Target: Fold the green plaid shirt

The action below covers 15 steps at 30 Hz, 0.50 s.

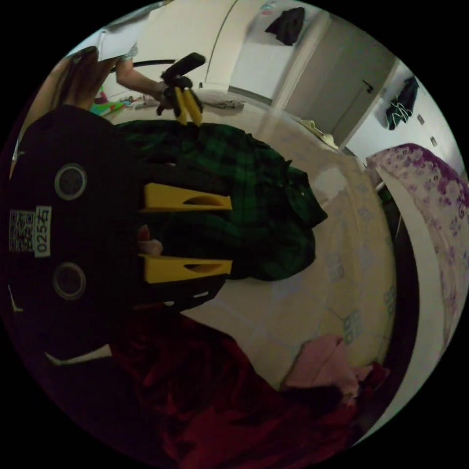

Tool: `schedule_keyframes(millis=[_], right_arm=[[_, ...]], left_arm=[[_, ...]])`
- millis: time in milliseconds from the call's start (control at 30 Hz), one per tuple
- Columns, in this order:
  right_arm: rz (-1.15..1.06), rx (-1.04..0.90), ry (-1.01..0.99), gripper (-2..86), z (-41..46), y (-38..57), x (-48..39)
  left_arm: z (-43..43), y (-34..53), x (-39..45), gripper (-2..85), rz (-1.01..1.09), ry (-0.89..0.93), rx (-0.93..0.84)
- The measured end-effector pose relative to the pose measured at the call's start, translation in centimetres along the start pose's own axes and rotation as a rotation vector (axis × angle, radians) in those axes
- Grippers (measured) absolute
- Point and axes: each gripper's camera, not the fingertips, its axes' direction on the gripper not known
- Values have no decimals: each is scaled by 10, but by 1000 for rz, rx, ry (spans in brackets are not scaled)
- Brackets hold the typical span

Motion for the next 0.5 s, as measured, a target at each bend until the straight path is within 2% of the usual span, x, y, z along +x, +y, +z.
schedule_keyframes(millis=[167,367,400,500], right_arm=[[5,57,91,19,1,-4,-20],[-160,84,-8,-4,-24,-17,-89],[-178,74,-24,-5,-25,-21,-95],[-251,-3,-77,-6,-24,-32,-123]], left_arm=[[20,-20,38,56,192,-51,53],[18,-45,81,63,375,-147,154],[15,-47,82,66,361,-159,172],[-7,-52,58,74,113,-152,241]])
